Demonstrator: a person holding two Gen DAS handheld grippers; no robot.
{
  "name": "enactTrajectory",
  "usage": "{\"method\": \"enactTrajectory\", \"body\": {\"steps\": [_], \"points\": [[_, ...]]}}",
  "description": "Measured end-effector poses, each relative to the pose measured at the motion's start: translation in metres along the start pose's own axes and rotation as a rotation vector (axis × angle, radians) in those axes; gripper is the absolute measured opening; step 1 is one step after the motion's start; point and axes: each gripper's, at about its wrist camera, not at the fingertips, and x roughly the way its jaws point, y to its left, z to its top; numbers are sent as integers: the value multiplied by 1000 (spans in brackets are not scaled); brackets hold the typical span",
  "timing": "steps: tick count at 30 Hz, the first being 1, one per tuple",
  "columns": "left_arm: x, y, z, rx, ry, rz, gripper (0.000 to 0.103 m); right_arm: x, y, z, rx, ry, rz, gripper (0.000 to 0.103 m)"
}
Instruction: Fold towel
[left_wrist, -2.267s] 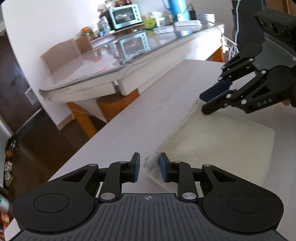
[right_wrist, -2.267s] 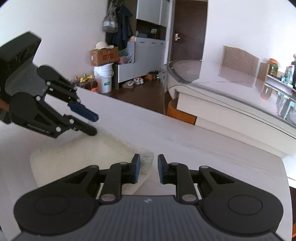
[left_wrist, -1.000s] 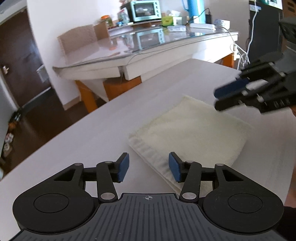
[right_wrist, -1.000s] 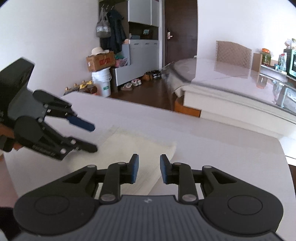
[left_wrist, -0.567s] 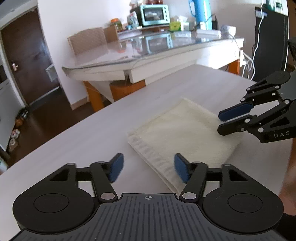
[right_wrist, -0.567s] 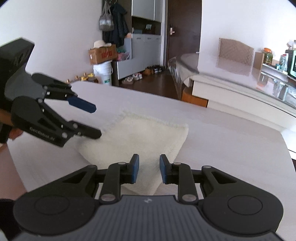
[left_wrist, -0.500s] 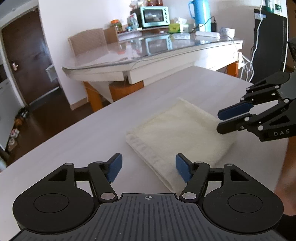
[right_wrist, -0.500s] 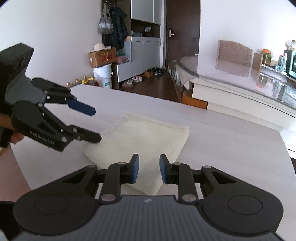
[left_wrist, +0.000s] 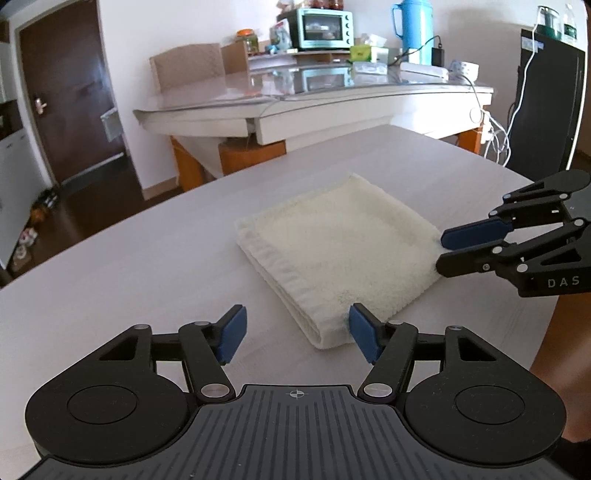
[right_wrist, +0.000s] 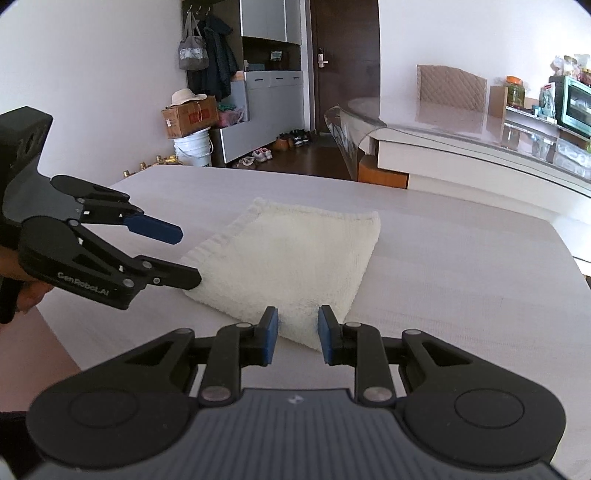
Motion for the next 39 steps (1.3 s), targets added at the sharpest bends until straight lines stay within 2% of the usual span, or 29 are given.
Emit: {"method": "enactTrajectory", "body": {"steps": [5, 10, 12, 20, 26, 31, 39], "points": [[-1, -2, -1, -12, -5, 10, 68, -2, 1, -2, 25, -13, -7, 27], [-15, 9, -3, -85, -47, 67, 67, -11, 4, -1, 44, -51, -5, 27], [-16, 14, -4, -98, -41, 81, 67, -11, 5, -2, 44, -56, -7, 27], [-11, 13, -8, -78, -19, 83, 67, -2, 10, -3, 23, -37, -23, 28], [-19, 6, -4, -72, -48, 79, 71, -12, 3, 3, 25, -67, -64, 28], [-10, -5, -8, -39, -23, 78, 72, -8, 5, -3, 5, -37, -83, 28], [-9, -5, -13, -53, -21, 112, 73, 9, 8, -1, -26, -21, -50, 27]]}}
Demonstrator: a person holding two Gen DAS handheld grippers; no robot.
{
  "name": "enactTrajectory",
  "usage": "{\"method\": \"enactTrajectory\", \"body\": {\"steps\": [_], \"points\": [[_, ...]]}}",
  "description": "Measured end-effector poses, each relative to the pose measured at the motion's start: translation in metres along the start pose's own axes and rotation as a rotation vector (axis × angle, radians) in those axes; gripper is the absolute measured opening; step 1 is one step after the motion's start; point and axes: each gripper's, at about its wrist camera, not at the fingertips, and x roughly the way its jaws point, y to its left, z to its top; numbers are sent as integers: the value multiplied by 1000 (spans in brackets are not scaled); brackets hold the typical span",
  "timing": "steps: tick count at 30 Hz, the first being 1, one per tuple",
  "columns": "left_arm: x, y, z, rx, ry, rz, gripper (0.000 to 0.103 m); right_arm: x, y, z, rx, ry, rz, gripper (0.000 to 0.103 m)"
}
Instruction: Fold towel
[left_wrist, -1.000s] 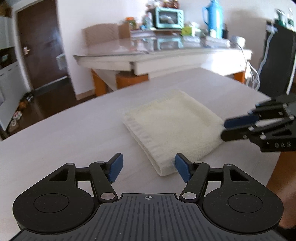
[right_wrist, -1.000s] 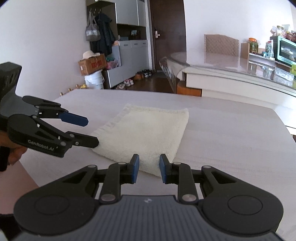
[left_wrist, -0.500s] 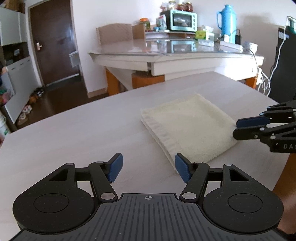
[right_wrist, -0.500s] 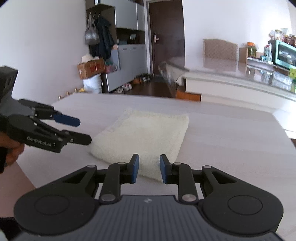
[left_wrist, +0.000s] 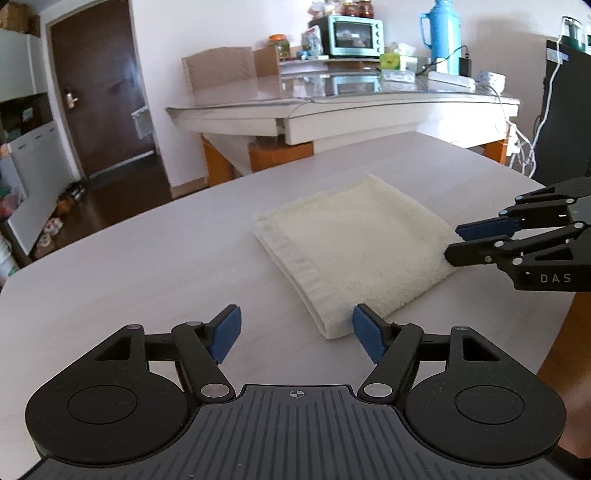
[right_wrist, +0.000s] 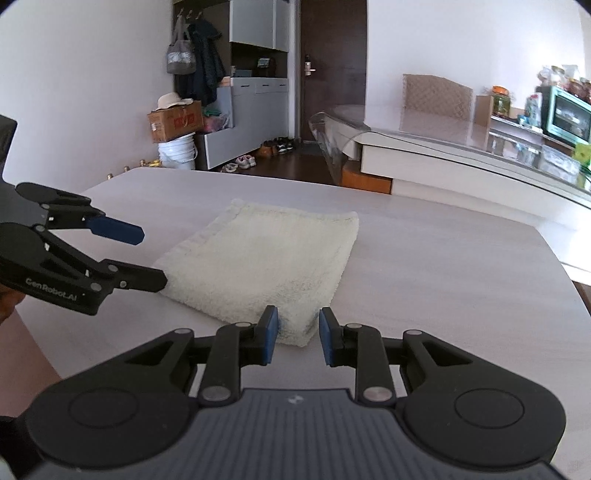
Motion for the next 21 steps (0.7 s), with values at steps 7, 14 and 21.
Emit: {"method": "enactTrajectory", "body": {"steps": [7, 14, 21], "points": [[0, 23, -4, -27, 16, 68, 73, 23, 15, 14, -39, 5, 49, 27], [-2, 40, -9, -69, 17, 70, 74, 36, 24, 23, -41, 2, 71, 27], [1, 41, -5, -74, 2, 50, 77, 30, 22, 23, -33, 5, 60, 33]]}}
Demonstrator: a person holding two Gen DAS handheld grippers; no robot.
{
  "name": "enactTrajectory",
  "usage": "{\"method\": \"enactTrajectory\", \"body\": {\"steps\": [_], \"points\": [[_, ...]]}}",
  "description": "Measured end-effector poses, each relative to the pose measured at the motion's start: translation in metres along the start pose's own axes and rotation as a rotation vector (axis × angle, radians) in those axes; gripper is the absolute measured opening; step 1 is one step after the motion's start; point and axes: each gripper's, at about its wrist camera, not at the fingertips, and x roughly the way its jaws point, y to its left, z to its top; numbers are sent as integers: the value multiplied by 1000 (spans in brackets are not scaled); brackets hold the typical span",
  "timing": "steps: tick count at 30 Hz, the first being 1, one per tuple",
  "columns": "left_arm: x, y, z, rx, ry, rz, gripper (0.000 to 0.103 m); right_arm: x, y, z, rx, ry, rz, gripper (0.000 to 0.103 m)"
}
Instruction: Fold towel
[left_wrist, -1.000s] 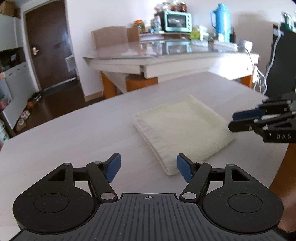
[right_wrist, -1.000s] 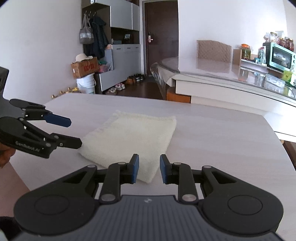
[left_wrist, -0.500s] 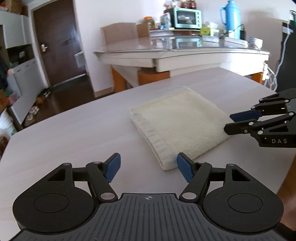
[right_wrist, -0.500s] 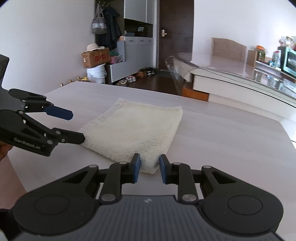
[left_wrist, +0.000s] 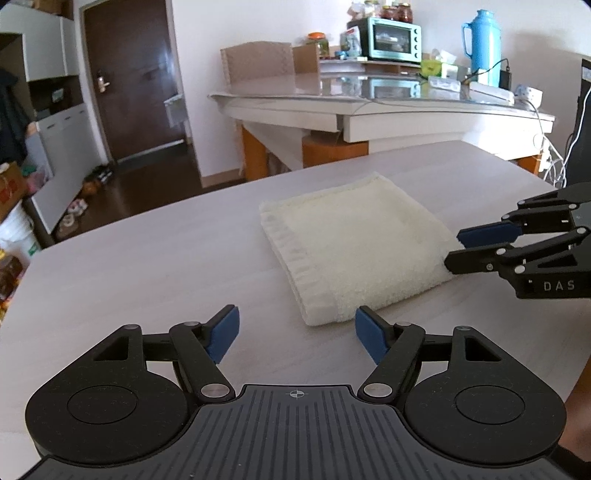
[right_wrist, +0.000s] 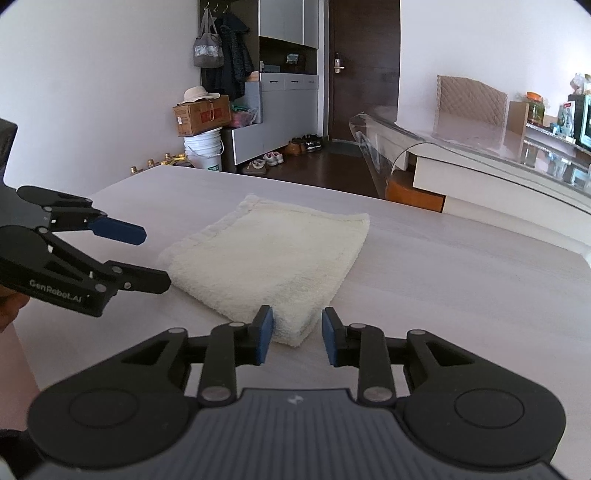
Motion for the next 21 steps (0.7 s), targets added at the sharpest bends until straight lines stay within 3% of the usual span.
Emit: {"method": "enactTrajectory", "body": {"steps": [4, 14, 21], "points": [[-2, -3, -2, -2, 0, -3, 83, -12, 4, -2, 11, -8, -22, 46], [-14, -7, -11, -25, 0, 22, 93, -42, 11, -13, 33, -17, -56, 53], [-25, -12, -17, -46, 15, 28, 95, -59, 20, -21, 44, -31, -64, 75]]}}
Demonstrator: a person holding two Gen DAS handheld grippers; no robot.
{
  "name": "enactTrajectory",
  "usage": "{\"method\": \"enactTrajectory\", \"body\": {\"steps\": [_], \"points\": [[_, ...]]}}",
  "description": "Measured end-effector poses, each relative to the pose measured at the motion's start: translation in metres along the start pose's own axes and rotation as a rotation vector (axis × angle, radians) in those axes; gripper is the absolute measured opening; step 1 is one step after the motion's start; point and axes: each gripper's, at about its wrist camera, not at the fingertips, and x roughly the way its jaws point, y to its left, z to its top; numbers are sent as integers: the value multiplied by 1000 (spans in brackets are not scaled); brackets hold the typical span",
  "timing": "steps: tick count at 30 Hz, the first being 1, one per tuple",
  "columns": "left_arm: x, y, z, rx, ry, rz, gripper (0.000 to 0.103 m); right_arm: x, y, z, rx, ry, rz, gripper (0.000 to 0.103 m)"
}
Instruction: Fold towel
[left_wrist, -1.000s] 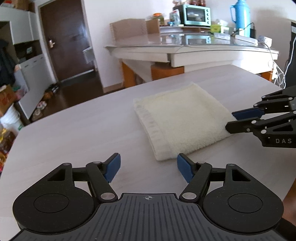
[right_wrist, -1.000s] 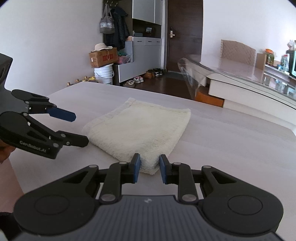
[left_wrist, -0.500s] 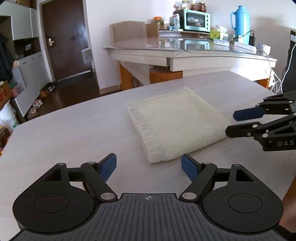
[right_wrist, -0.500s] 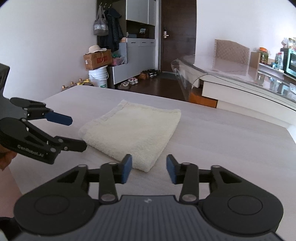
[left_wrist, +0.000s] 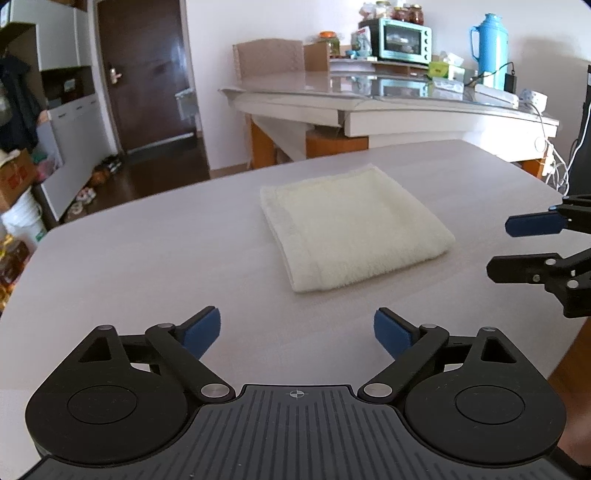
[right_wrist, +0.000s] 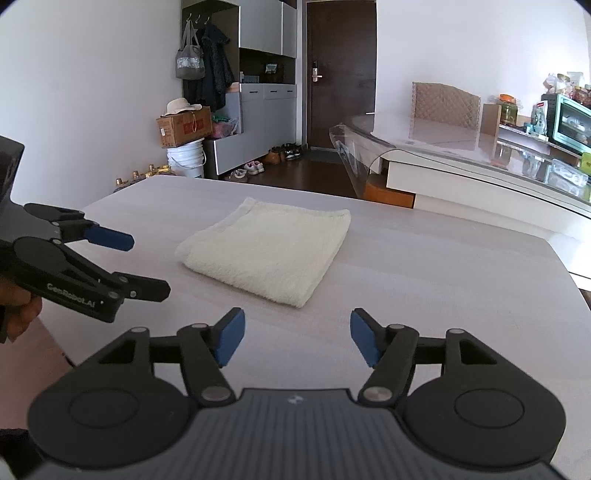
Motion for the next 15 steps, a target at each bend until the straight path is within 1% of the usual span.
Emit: {"method": "enactTrajectory", "body": {"steps": [1, 3, 6, 9, 15], "points": [[-2, 0, -1, -2, -1, -1, 96, -2, 1, -1, 2, -2, -2, 79], [-9, -3, -4, -2, -8, 7, 98, -7, 2, -3, 11, -9, -6, 80], [-17, -7, -7, 4, -12, 15, 100, -14, 3, -6, 25, -17, -11, 91], [-25, -11, -11, 7, -24, 26, 103, -21, 5, -10, 34, -20, -16, 98], [-39, -19, -16, -7, -37, 48, 103, -36, 8, -17, 53, -18, -26, 101]]}}
